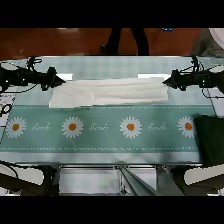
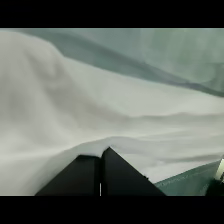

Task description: Fold the shirts.

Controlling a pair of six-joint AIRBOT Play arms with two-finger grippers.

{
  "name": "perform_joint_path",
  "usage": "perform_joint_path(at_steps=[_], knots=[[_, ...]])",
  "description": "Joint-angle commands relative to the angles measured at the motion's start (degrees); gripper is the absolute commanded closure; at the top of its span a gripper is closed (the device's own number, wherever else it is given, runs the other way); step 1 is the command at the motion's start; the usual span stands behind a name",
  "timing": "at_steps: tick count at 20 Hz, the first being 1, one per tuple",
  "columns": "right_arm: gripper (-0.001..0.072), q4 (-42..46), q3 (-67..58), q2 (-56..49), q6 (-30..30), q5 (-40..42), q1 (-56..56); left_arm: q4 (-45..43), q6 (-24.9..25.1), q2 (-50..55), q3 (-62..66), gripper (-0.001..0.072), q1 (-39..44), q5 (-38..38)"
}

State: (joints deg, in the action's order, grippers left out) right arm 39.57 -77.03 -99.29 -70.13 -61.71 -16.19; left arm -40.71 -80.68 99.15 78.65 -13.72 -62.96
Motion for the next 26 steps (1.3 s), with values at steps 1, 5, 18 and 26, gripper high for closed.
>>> perform_joint_path(at_steps=[1,5,18,26], knots=[[0.0687,0.0,-4.9,-4.4,-1.2,0.3,0.3,0.0,-1.0,5.5,6.9,0.0691,0.2,-0.7],[0.0687,-1.4,-6.7,-7.4,-1.3,1.4,0.3,0.0,-0.8,8.2,7.8,0.0691,0.2,-0.5],[0.0295,7.0,-5.7,5.5,-1.2,-10.8,-15.6,-12.6,0.8,-20.7,-3.3,0.0204,-3.8,-2.4],[0.0289,0.4,13.7,5.9,3.1,0.5,-13.7,-11.8,-3.0,-53.9,-43.6,0.0204,8.1,18.2]])
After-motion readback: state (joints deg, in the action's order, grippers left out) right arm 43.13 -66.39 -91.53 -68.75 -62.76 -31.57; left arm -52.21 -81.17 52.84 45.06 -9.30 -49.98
